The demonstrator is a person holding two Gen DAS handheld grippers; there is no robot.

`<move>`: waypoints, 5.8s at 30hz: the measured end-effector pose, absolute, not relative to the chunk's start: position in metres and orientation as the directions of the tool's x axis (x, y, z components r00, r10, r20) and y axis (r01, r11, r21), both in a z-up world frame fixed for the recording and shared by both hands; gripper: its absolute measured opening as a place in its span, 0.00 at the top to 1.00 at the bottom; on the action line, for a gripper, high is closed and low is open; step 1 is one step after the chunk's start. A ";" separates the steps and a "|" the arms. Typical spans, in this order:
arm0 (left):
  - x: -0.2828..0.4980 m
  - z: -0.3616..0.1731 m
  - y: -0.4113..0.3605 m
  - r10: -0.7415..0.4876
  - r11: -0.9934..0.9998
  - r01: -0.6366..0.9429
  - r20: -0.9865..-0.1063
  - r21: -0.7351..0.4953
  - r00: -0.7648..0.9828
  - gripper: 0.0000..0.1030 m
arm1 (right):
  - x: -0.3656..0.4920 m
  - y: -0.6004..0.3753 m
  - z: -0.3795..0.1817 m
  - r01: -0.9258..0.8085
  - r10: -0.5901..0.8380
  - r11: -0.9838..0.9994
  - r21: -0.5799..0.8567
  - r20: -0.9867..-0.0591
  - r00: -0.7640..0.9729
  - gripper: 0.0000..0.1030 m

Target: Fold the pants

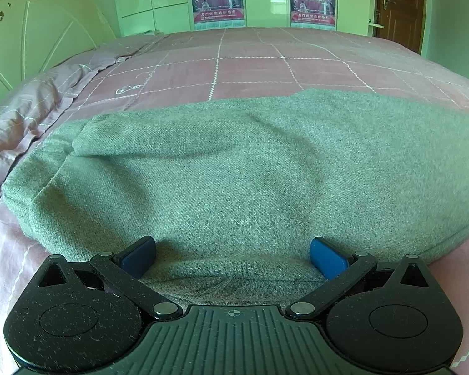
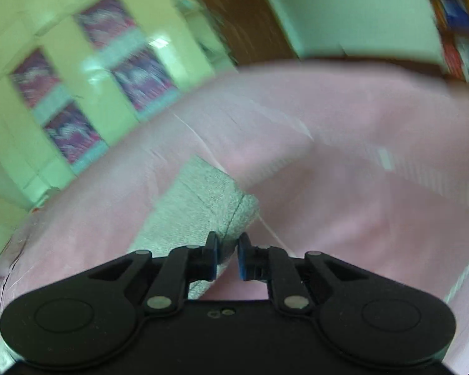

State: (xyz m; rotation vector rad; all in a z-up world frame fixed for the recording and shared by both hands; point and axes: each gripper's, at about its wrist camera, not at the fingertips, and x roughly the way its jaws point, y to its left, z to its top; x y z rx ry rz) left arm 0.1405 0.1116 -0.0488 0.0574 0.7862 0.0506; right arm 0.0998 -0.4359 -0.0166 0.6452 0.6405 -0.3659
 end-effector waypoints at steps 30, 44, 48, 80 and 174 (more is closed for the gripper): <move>0.111 -0.023 0.271 0.253 0.887 -0.441 -0.656 -0.135 0.711 0.03 | 0.310 -0.121 -0.002 -0.373 0.580 0.814 0.444 -0.601 0.551 0.81; 0.151 -0.057 0.315 0.035 0.822 -0.400 -0.665 -0.405 0.746 0.29 | 0.407 -0.008 -0.066 -0.565 0.689 0.667 0.485 -0.690 0.222 0.73; 0.150 -0.055 0.311 0.048 0.835 -0.387 -0.649 -0.391 0.759 0.35 | 0.409 0.000 -0.063 -0.599 0.718 0.625 0.500 -0.670 0.189 0.74; 0.139 -0.011 0.151 0.023 1.000 -0.031 -0.554 -0.005 0.832 0.23 | 0.238 -0.163 -0.039 -0.196 0.323 0.945 0.262 -0.656 0.682 0.80; 0.105 -0.036 -0.038 -0.040 0.999 0.035 -0.646 -0.021 0.763 0.03 | 0.091 -0.252 -0.068 0.246 0.462 0.511 0.824 -0.504 0.730 1.00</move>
